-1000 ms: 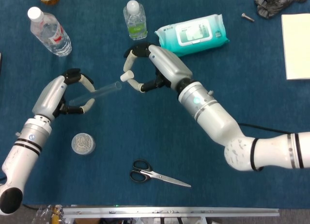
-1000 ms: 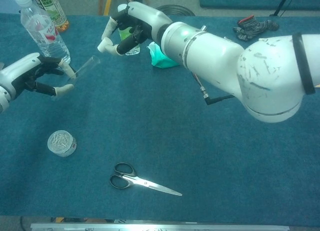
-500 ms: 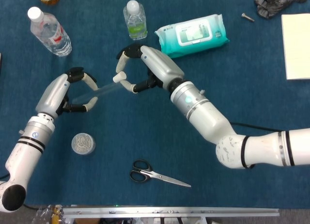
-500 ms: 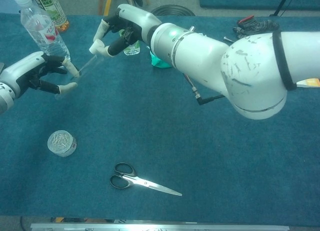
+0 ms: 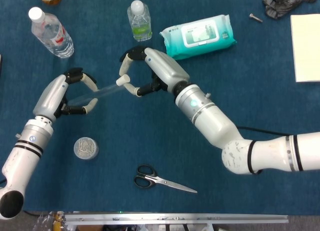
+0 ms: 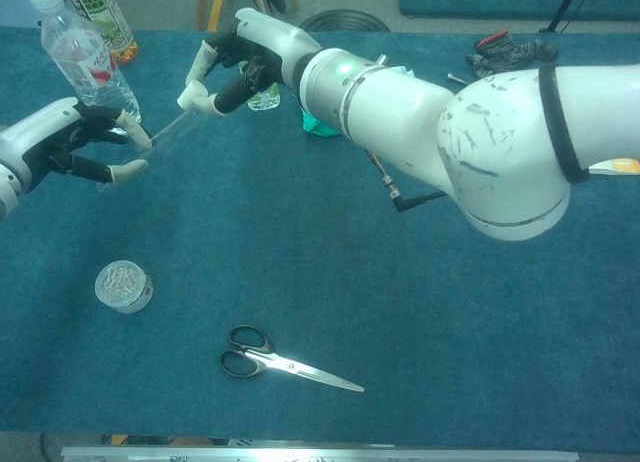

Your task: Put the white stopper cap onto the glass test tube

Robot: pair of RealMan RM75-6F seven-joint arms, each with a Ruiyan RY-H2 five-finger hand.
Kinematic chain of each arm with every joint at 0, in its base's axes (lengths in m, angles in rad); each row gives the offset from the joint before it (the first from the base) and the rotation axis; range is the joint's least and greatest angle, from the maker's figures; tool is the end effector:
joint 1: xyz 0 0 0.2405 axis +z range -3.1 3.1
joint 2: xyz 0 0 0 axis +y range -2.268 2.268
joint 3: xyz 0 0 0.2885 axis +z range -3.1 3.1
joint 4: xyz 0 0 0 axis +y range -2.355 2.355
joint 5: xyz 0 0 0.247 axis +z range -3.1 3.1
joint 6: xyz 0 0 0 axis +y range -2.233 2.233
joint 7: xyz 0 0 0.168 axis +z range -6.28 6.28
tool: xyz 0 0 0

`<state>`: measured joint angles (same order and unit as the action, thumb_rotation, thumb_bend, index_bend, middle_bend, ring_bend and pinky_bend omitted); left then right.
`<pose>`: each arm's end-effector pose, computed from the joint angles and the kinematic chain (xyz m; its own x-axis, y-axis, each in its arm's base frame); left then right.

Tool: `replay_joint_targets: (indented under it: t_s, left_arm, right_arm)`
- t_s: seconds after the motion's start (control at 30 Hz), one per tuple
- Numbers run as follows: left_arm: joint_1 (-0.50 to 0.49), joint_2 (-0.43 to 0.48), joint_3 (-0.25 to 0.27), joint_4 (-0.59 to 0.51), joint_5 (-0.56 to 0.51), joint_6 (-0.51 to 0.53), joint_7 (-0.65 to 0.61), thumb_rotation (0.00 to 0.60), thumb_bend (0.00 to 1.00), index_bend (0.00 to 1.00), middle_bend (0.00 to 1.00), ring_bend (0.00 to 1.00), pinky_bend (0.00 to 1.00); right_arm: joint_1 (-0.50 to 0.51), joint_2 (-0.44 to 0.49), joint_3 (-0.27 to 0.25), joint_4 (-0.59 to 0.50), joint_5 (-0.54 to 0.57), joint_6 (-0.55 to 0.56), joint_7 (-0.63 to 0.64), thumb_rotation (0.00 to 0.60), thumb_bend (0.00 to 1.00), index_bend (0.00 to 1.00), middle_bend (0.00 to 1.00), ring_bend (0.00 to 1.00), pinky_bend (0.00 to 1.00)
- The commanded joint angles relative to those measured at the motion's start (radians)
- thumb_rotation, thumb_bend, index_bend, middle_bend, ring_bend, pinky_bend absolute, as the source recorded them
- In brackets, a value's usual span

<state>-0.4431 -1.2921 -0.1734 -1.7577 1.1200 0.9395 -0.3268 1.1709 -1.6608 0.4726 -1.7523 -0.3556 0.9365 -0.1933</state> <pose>-0.2483 0.3180 0.0059 -0.2974 0.4126 0.8610 0.9545 0.1069 0.2785 0.0658 -0.3775 -0.0922 -0.2414 -0.6380 0.7312 -0.9219 -0.0845 -0.3781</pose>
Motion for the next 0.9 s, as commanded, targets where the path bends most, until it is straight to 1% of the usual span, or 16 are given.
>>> replay_joint_targets:
  t_s: [0.03,0.57,0.9]
  left_arm:
    - [0.002,0.001,0.001,0.001,0.003,0.001,-0.004,0.600,0.33,0.64,0.32,0.10,0.14]
    - [0.008,0.005,0.002,0.016,0.011,-0.001,-0.032,0.600,0.33,0.64,0.32,0.10,0.14]
    - [0.006,0.002,0.003,0.014,0.014,-0.001,-0.029,0.600,0.33,0.63,0.32,0.10,0.14]
  right_arm:
    - [0.000,0.002,-0.001,-0.001,0.001,-0.003,0.003,0.600,0.29,0.57,0.30,0.12,0.09]
    - [-0.005,0.019,-0.007,-0.006,-0.003,-0.011,0.021,0.600,0.29,0.57,0.30,0.12,0.09]
    - [0.001,0.014,-0.012,0.005,0.001,-0.019,0.030,0.600,0.29,0.57,0.30,0.12,0.09]
